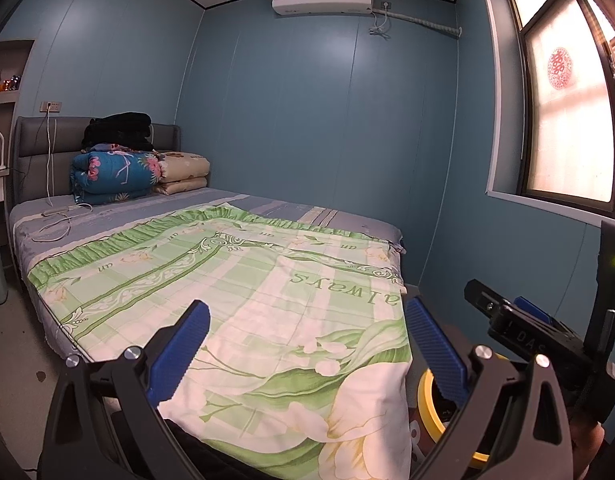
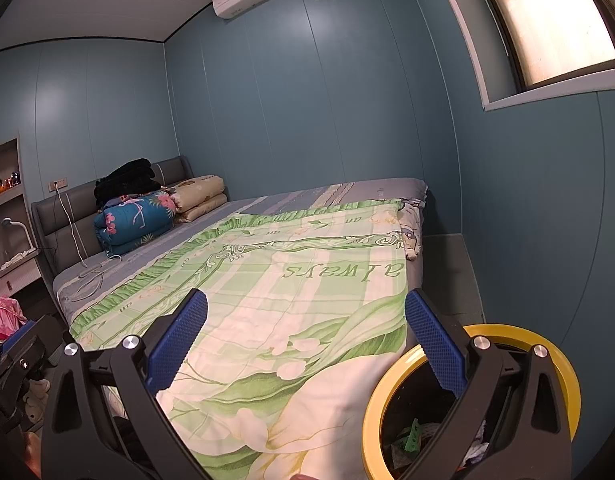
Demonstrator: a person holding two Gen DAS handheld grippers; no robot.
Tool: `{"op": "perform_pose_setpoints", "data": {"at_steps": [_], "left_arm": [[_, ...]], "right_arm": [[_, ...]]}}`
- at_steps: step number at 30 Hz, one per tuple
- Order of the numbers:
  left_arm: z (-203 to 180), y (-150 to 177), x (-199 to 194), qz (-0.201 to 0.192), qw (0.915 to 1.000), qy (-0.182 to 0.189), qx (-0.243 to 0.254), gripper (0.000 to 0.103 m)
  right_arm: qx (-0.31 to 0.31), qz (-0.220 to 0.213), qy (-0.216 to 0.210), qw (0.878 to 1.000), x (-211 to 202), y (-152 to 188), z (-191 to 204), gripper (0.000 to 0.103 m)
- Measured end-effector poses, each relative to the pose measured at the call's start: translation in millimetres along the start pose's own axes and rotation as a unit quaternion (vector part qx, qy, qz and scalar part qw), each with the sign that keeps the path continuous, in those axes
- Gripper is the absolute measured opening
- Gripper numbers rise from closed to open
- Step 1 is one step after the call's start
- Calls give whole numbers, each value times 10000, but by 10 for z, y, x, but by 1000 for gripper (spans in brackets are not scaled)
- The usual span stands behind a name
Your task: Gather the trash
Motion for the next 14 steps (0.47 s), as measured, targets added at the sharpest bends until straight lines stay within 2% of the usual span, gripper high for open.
{"op": "perform_pose_setpoints", "data": {"at_steps": [14], "left_arm": [[-26, -9, 18, 44, 10000, -6, 48, 95]], "right_arm": [[17, 42, -15, 10000, 21, 6, -2, 95]]}}
Point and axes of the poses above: each gripper's, at about its wrist camera, not at the fingertips, and x roughly the way its jaws point, z to its left, y to its underside, the point moved 2 cm from there along x, roughly the way its jaws point, and after that the axes turned 7 degrees about -x, right-handed, at the moved point
